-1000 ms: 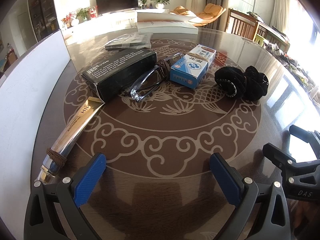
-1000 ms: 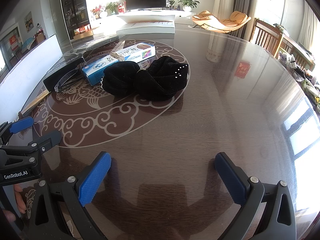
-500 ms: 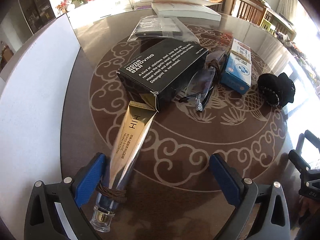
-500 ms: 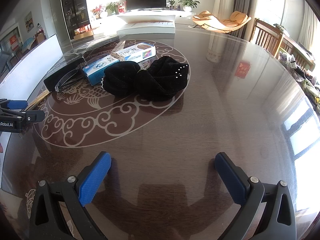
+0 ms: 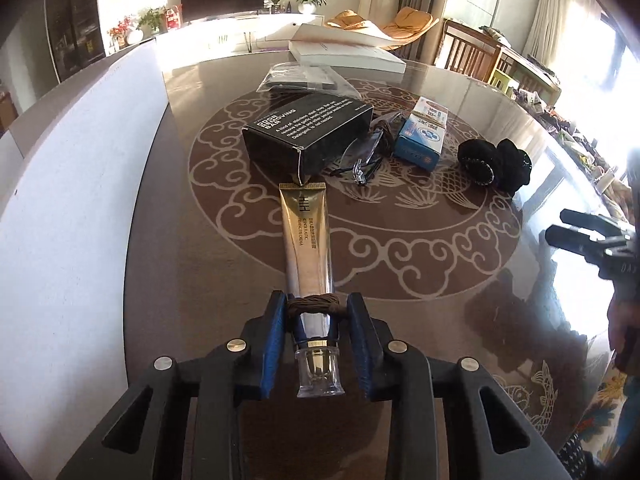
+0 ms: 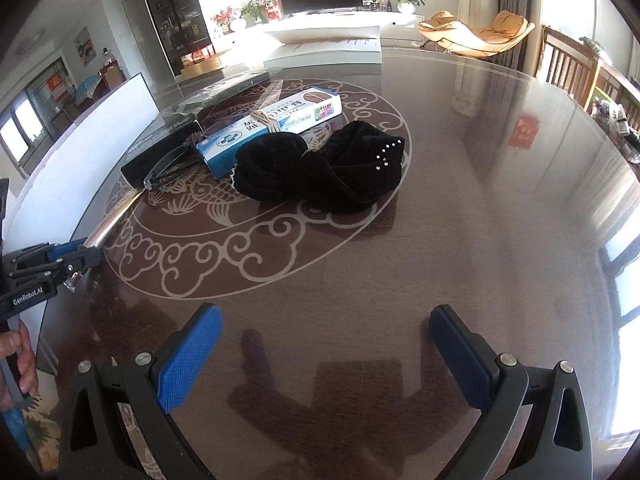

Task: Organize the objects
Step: 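Grasp the gold cream tube with the left tool, then grasp a black knit item with the right tool, then carry the gold tube and black knit item into the white box and release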

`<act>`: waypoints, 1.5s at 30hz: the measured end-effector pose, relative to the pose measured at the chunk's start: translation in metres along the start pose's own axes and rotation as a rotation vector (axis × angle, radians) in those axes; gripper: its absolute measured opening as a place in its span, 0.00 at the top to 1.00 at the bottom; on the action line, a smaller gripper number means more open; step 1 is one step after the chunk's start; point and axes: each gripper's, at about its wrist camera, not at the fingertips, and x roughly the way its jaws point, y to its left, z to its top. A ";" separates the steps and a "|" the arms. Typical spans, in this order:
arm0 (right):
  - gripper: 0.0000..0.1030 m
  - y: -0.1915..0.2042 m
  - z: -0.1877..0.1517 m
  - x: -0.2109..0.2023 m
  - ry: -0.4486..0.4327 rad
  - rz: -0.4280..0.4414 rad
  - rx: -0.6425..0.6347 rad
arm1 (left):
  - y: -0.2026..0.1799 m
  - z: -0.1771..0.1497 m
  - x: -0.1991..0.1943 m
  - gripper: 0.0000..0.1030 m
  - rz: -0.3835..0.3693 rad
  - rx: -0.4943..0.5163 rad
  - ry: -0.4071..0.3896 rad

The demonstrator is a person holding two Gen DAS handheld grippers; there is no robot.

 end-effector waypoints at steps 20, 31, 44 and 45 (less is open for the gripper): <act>0.63 0.049 0.051 0.032 0.268 0.076 -0.432 | -0.029 0.011 0.020 0.00 0.010 0.051 0.055; 0.63 0.025 0.030 -0.014 0.171 0.154 -0.157 | -0.014 0.013 -0.001 0.74 -0.010 -0.001 -0.004; 0.63 0.129 0.079 -0.088 -0.031 0.364 -0.132 | 0.008 -0.005 -0.134 0.80 -0.119 -0.127 -0.301; 0.63 0.142 0.084 -0.095 -0.048 0.385 -0.144 | 0.015 -0.005 -0.148 0.80 -0.120 -0.137 -0.321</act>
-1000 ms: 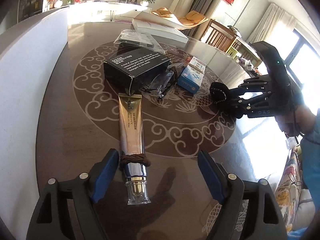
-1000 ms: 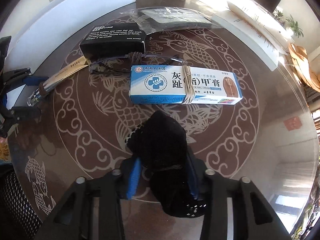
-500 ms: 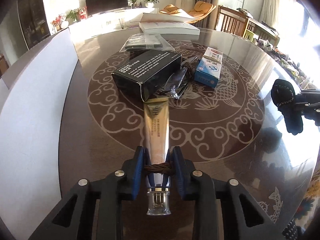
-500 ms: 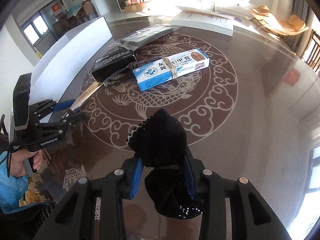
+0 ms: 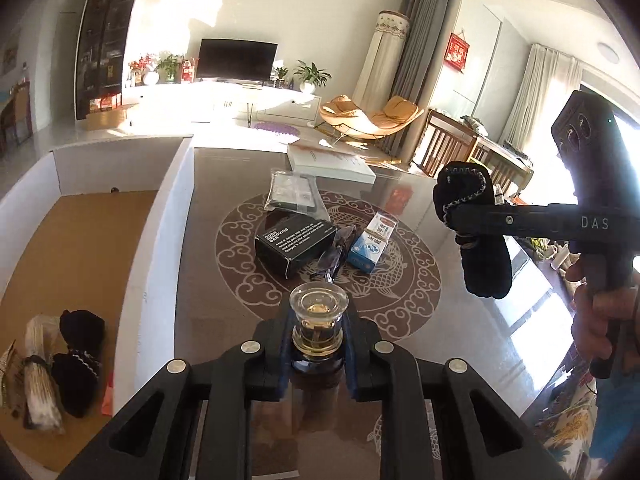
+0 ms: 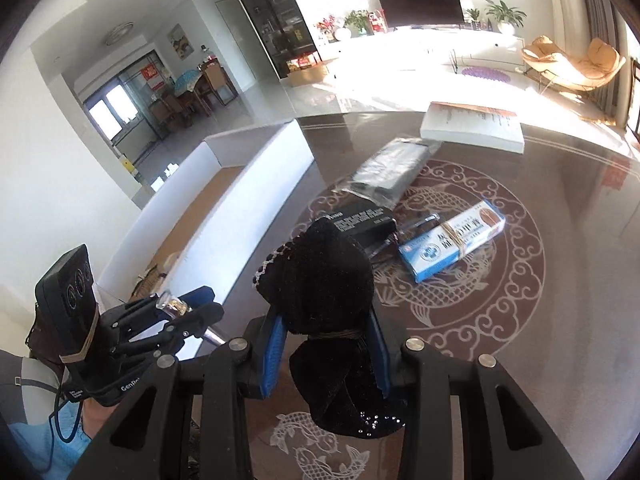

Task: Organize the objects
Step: 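Carry the gold tube and black knit item into the white box and release, then bring both tools back over the table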

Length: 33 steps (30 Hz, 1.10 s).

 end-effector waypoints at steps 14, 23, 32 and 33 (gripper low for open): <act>0.58 0.186 0.043 0.092 0.073 0.343 -0.085 | 0.163 0.033 -0.122 0.79 0.278 -0.187 -0.051; 0.04 0.149 0.002 0.107 -0.009 0.087 -0.134 | 0.190 -0.003 -0.092 0.13 0.476 -0.209 0.019; 0.01 -0.049 -0.100 0.077 0.037 -0.492 0.005 | 0.026 -0.004 -0.048 0.02 0.110 -0.013 0.018; 0.01 -0.065 -0.105 0.075 0.041 -0.512 0.041 | 0.009 -0.008 -0.036 0.00 0.072 0.005 0.036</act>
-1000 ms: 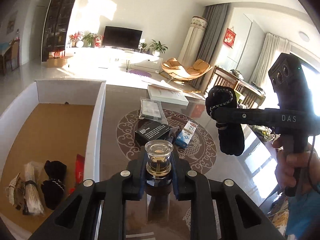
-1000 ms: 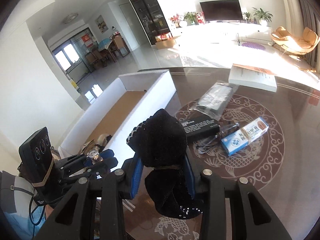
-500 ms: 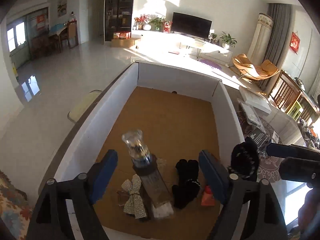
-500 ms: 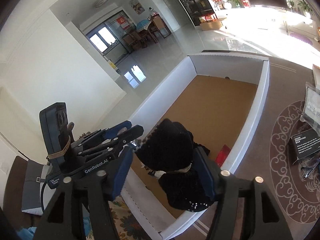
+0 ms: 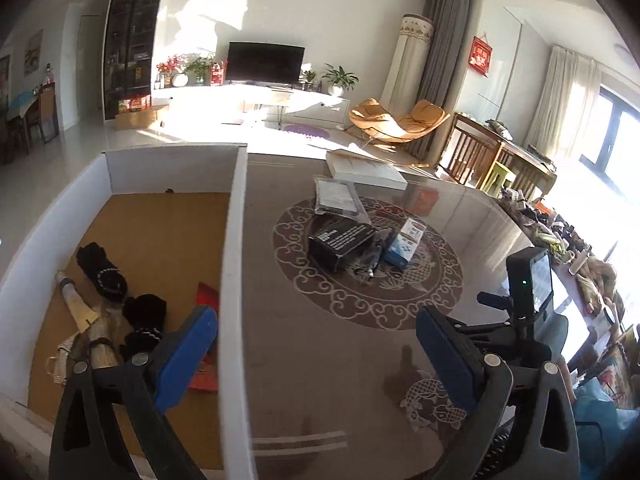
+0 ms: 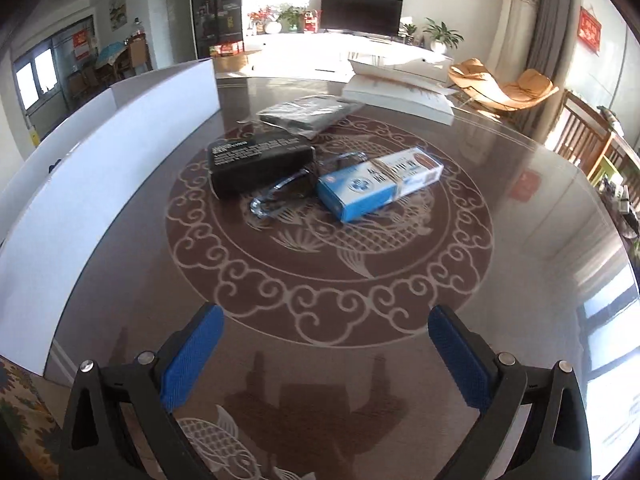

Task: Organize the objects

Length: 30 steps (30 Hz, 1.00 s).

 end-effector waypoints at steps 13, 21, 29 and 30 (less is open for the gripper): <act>0.00 -0.049 0.008 0.041 0.023 -0.064 0.136 | -0.069 -0.021 0.187 0.00 0.156 0.075 0.195; 0.00 -0.047 0.008 0.042 0.021 -0.064 0.134 | -0.068 -0.020 0.202 0.00 0.171 0.094 0.235; 0.00 -0.048 0.008 0.042 0.021 -0.064 0.134 | -0.068 -0.022 0.204 0.00 0.175 0.103 0.247; 0.00 -0.048 0.008 0.042 0.021 -0.064 0.134 | -0.068 -0.022 0.204 0.00 0.175 0.103 0.247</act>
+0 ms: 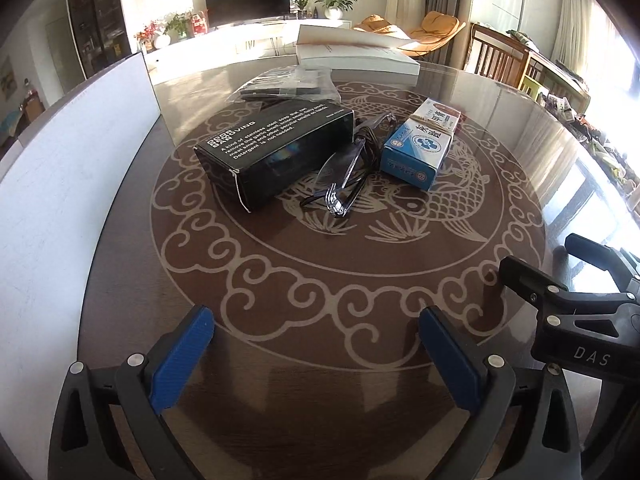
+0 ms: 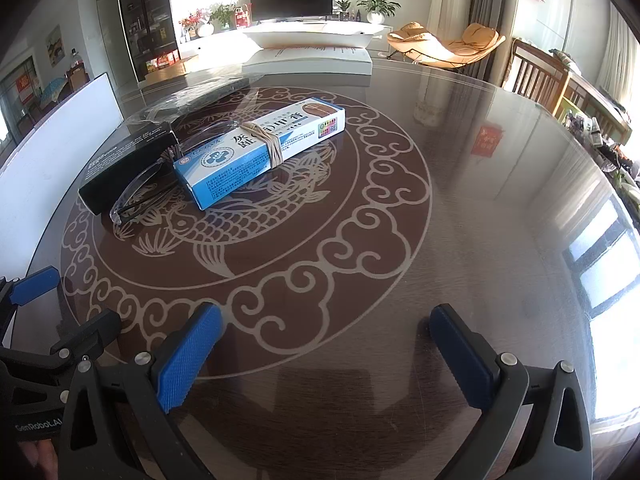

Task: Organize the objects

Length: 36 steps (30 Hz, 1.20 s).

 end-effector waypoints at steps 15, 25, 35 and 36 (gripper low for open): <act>0.00 0.000 0.000 0.000 0.000 0.000 0.000 | -0.001 0.001 0.001 0.00 -0.009 0.004 0.001; 0.00 0.000 0.000 0.000 0.000 0.000 0.000 | -0.001 0.001 0.000 0.00 -0.013 0.009 0.002; 0.00 0.000 0.000 0.000 0.000 0.000 0.000 | -0.001 0.001 0.001 0.00 -0.013 0.009 0.002; 0.00 0.000 0.000 0.000 0.000 0.001 0.000 | -0.001 0.001 0.001 0.00 -0.013 0.009 0.002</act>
